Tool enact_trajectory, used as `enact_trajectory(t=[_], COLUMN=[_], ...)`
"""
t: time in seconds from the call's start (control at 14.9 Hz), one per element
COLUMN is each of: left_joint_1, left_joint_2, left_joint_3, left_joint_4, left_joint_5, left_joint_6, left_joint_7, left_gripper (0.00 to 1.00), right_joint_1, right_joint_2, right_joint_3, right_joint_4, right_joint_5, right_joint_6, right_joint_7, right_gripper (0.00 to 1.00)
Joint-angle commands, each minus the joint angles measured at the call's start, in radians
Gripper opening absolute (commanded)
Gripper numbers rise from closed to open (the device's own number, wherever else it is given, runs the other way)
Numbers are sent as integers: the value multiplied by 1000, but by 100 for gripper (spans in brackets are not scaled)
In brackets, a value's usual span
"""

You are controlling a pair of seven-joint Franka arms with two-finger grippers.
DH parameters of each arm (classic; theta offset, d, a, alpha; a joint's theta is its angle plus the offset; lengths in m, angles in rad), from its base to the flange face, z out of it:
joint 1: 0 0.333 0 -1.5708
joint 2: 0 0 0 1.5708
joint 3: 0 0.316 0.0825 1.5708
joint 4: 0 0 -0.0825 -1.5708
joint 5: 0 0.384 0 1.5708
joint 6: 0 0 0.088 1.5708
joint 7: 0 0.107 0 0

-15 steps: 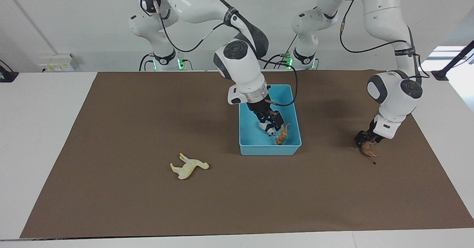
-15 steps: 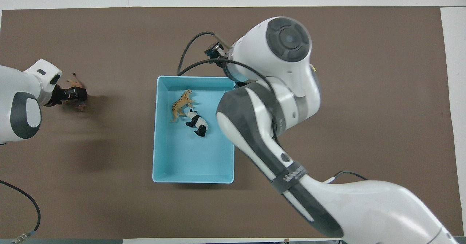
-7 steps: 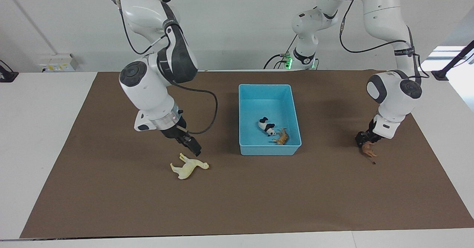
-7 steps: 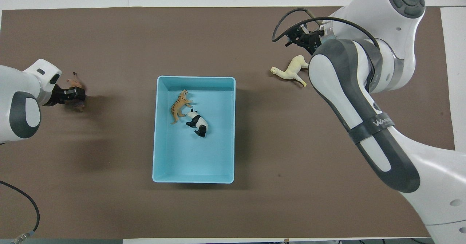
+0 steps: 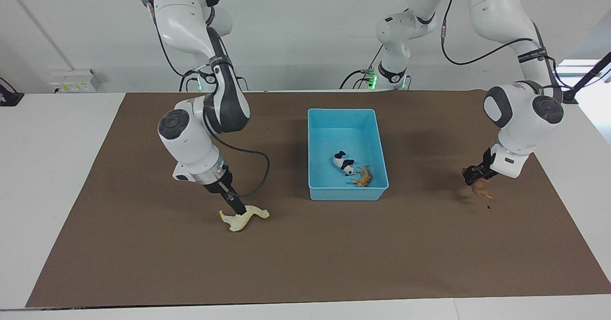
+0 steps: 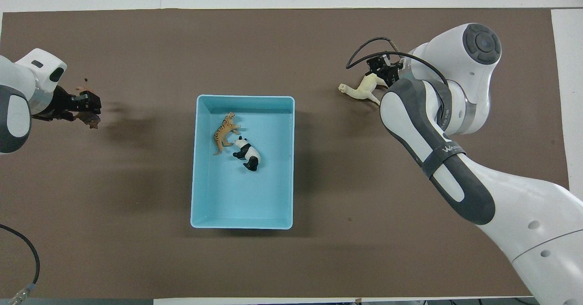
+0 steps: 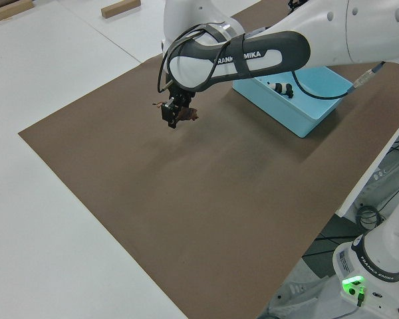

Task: Put all toys into storage box
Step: 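Drop the horse into the box while the right gripper grasps the llama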

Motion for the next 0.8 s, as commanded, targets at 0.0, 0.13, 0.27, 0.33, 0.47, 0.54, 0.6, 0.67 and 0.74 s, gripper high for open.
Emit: enact_trajectory(t=[0.0, 0.13, 0.27, 0.33, 0.47, 0.54, 0.6, 0.67, 0.74], left_joint_1=[-149, -241, -344, -385, -445, -477, -490, -514, -540], left_joint_2=[-59, -57, -59, -59, -60, -71, -80, -86, -88], left_joint_3=[9, 9, 7, 5, 2, 2, 2, 1, 2], left_joint_4=[39, 91, 117, 116, 102, 75, 41, 6, -27], left_joint_5=[-54, -59, -63, -65, -65, -68, -73, -82, -86], left_joint_6=[-111, -151, -163, -151, -128, -93, -52, -2, 44], left_joint_7=[-218, -368, -519, -588, -682, -712, -728, -740, -763], left_gripper=[35, 36, 36, 37, 37, 37, 38, 38, 39], right_joint_1=[-10, -14, -22, -23, -22, -16, -14, -14, -13], right_joint_2=[-5, -1, 9, 15, 24, 29, 27, 29, 29], right_joint_3=[7, 7, 7, 7, 9, 9, 9, 12, 12], right_joint_4=[-45, -51, -53, -51, -48, -42, -33, -21, -13], right_joint_5=[8, 10, 10, 8, 8, 7, 7, 7, 7], right_joint_6=[52, 56, 84, 101, 142, 161, 165, 168, 168], right_joint_7=[-23, -54, -71, -74, -75, -77, -77, -77, -80], right_gripper=[100, 100, 100, 100, 100, 100, 100, 100, 100])
